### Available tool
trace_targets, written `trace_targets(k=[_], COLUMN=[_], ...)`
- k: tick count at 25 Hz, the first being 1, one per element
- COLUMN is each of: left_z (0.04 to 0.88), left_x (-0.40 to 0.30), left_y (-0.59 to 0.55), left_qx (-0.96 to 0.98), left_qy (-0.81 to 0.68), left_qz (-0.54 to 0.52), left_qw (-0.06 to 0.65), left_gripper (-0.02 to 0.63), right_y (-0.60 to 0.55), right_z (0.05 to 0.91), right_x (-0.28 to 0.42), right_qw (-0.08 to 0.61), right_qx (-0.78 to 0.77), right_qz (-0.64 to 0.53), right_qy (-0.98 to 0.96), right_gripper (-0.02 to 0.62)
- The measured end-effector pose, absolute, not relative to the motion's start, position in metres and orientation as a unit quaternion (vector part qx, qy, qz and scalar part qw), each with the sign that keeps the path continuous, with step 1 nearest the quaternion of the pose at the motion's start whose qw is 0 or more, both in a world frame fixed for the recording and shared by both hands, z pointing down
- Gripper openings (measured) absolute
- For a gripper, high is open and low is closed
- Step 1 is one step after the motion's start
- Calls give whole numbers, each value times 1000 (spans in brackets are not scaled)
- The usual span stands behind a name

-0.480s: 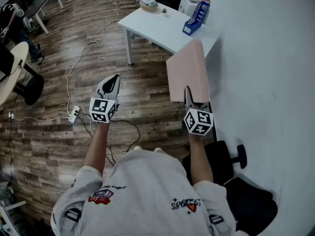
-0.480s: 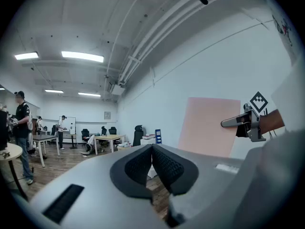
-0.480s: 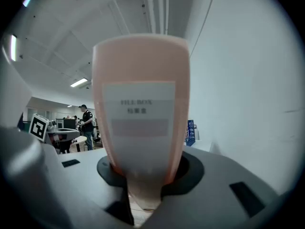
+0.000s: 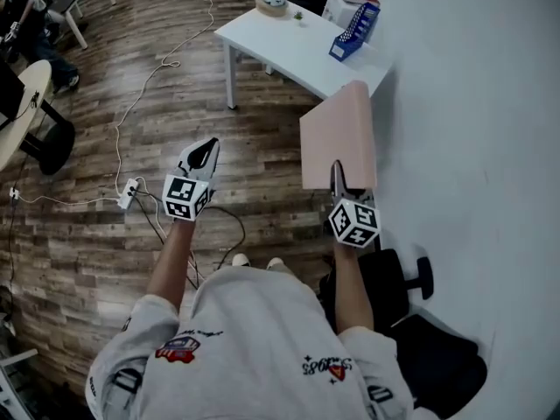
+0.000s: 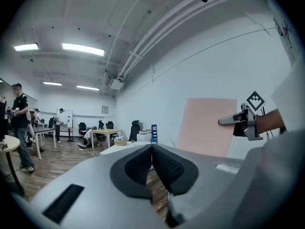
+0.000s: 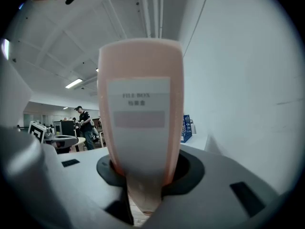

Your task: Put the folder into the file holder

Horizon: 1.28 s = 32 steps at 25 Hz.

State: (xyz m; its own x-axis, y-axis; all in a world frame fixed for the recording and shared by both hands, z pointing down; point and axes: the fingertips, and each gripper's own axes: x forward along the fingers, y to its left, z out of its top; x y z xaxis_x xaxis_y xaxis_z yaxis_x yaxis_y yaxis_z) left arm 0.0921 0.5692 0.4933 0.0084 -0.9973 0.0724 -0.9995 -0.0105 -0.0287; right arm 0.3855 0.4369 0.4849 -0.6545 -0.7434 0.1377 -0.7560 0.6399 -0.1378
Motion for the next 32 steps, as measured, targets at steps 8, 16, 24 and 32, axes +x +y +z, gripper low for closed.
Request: trace_targets(k=[8,16,24,32], left_z=[500,499,505,509], left_x=[77,68,52,9], left_y=[575,568,533,455], left_qx=[712,719,724,721], left_qy=[-701,-693,-688,-691], left_qz=[37,35,41,55], left_qw=[21,21,28,27], left_gripper=[6,6,6,6], right_y=[443,441,410,324], right_z=[487,479,480,493], right_x=[373,368,353,308], right_qw=[32,25,22,18], right_qx=[418,427,426,423], right_qz=[89,87,93,106], right_qy=[-904,-900,-900,-900], right_gripper=[153,156,158,158])
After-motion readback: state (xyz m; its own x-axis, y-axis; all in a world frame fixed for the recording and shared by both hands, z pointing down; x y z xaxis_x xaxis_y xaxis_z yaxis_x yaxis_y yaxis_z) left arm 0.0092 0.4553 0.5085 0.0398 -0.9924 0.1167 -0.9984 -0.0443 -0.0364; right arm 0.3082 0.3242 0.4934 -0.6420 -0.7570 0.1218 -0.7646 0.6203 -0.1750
